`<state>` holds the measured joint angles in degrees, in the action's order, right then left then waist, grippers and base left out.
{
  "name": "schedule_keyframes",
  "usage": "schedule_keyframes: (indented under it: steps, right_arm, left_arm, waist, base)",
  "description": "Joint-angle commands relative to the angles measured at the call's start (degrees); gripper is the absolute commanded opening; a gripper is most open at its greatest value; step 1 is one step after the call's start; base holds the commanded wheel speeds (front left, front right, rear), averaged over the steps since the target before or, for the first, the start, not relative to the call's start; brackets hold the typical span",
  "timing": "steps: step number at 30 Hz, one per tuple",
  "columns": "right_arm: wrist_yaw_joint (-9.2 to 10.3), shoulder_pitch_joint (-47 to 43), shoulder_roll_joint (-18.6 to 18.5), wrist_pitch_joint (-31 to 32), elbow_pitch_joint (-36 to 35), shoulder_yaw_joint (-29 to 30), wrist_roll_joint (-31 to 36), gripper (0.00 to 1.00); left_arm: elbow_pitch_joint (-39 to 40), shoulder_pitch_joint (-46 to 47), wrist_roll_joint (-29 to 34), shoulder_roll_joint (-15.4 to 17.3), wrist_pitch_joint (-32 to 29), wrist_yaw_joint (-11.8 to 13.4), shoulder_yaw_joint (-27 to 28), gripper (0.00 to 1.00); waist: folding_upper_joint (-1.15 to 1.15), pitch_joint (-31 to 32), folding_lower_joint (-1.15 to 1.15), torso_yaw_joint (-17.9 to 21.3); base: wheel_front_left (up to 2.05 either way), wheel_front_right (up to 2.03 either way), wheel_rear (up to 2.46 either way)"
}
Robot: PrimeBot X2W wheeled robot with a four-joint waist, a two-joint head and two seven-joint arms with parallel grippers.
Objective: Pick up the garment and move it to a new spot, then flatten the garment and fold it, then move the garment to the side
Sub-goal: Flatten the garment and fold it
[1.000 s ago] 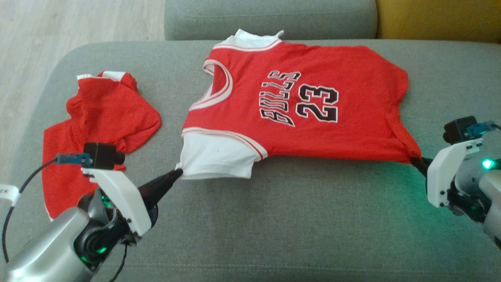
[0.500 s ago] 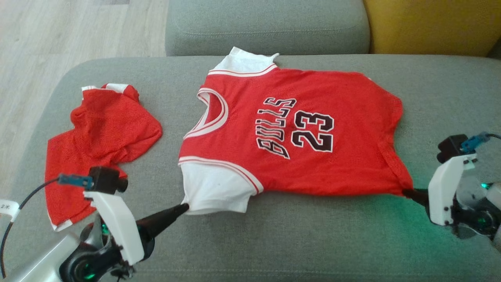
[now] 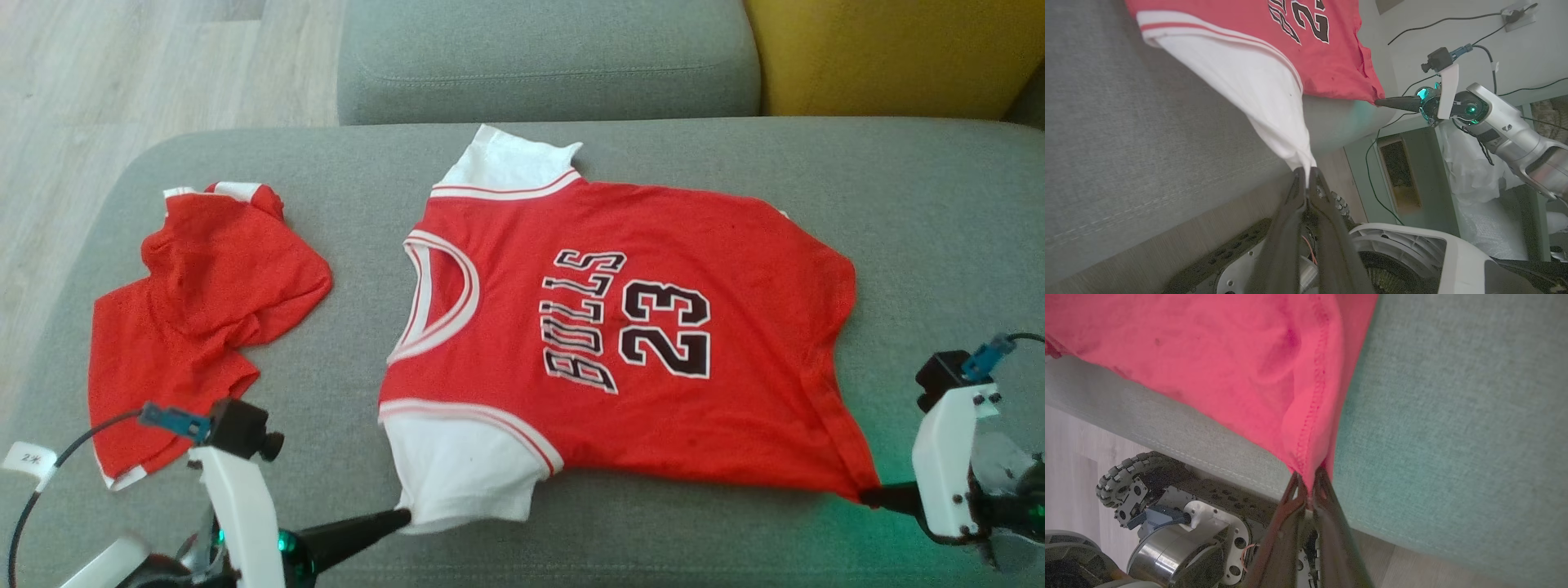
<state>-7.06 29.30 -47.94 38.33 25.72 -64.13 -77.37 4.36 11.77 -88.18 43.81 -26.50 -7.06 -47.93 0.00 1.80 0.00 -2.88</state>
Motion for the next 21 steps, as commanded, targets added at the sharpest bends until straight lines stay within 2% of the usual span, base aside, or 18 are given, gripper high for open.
schedule_keyframes:
  steps: [1, 5, 12, 21]
  right_arm:
    - [-0.43, -0.41, -2.91, 0.33, -1.08, 0.57, -0.39, 0.00]
    - [-0.43, -0.03, -3.71, 1.00, -3.09, 1.22, -0.05, 0.00]
    - [-0.43, 2.57, -1.97, -0.91, -2.71, 4.20, 1.64, 0.00]
    - [-0.43, 6.47, 1.78, -2.78, 1.20, 8.14, 3.25, 0.00]
  left_arm:
    - [1.87, 2.47, -0.62, 2.76, -0.08, -0.07, 2.68, 0.00]
    - [3.54, 2.42, -1.12, 3.68, 0.24, 0.28, 3.58, 0.00]
    - [3.93, 5.14, 0.26, 3.10, 3.63, 0.26, 6.68, 0.00]
    - [1.66, 11.84, 1.04, -0.45, 7.34, -0.12, 10.78, 0.00]
  waist:
    - [0.00, -0.03, 0.00, 0.08]
    - [0.00, -0.36, 0.00, 0.49]
    - [0.00, -1.24, 0.00, 0.99]
    - [0.00, -3.46, 0.00, 1.59]
  base:
    - [0.00, 0.00, 0.00]
    - [0.00, 0.00, 0.00]
    - [0.00, 0.00, 0.00]
    - [0.00, 0.00, 0.00]
